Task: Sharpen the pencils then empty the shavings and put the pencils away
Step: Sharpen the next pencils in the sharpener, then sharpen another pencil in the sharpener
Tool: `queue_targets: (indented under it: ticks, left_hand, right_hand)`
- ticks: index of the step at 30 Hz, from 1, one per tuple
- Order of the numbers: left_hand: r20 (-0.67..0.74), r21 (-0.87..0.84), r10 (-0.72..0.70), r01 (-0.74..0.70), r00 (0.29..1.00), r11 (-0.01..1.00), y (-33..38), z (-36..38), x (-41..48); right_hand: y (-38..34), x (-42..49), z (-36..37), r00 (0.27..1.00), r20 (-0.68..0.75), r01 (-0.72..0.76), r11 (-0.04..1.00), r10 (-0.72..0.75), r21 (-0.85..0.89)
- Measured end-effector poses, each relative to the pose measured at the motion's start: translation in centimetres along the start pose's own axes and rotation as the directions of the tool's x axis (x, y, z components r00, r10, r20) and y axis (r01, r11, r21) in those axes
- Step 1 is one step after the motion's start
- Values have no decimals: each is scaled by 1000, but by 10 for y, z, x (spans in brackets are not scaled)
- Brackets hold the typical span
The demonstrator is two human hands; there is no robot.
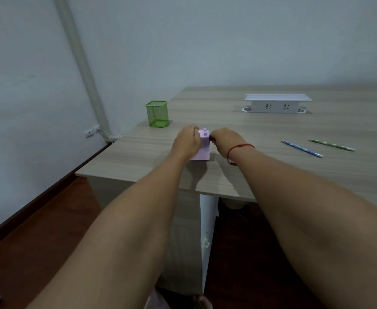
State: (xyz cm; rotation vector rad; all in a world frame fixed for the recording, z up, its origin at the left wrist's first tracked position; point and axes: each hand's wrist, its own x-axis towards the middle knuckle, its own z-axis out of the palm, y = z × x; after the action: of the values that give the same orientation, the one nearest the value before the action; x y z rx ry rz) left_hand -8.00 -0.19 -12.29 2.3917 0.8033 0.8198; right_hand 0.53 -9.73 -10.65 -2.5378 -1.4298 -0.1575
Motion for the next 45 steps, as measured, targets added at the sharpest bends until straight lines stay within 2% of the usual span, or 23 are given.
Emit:
queue_targets:
  ticks: [3,10,13,17,21,25,32,39,43,45]
  left_hand:
    - [-80,-62,-69,64,994,996,0,14,-7]
    - [-92,64,10,-4,996,998,-8,12,-1]
    - [-77,45,-13,16,997,999,-6,11,1]
    - [-85,-31,-117,114,990,993,-11,9,2]
    - [-82,-50,-126,122,989,991,6,14,-2]
    - [-62,-81,-100,95,993,992,31,30,-14]
    - [-96,-107,-85,74,992,992,36,30,-26]
    - [-122,-140,-88,70,989,988,33,33,-25]
    - [-164,-143,-97,74,982,987,32,37,-23]
    - [-225,-138,-90,60,970,989,31,41,-24]
  right_hand:
    - [-1,1,1,1000,8,12,999,-11,-36]
    - [10,2,-6,995,49,91,989,-86,-116]
    - [19,-2,-9,994,15,111,986,-110,-125]
    - [63,-17,-19,999,33,-15,988,21,-153]
    - [99,-37,-32,989,22,-139,977,145,-160]
    - [87,-39,-31,989,17,-142,983,145,-117]
    - [63,-44,-19,990,-2,-142,986,142,-82]
    - [64,-45,-6,982,67,-170,983,175,-69]
    - [82,-41,-7,976,-28,-216,976,216,13]
    - [98,-41,-10,957,-100,-273,962,271,-11]
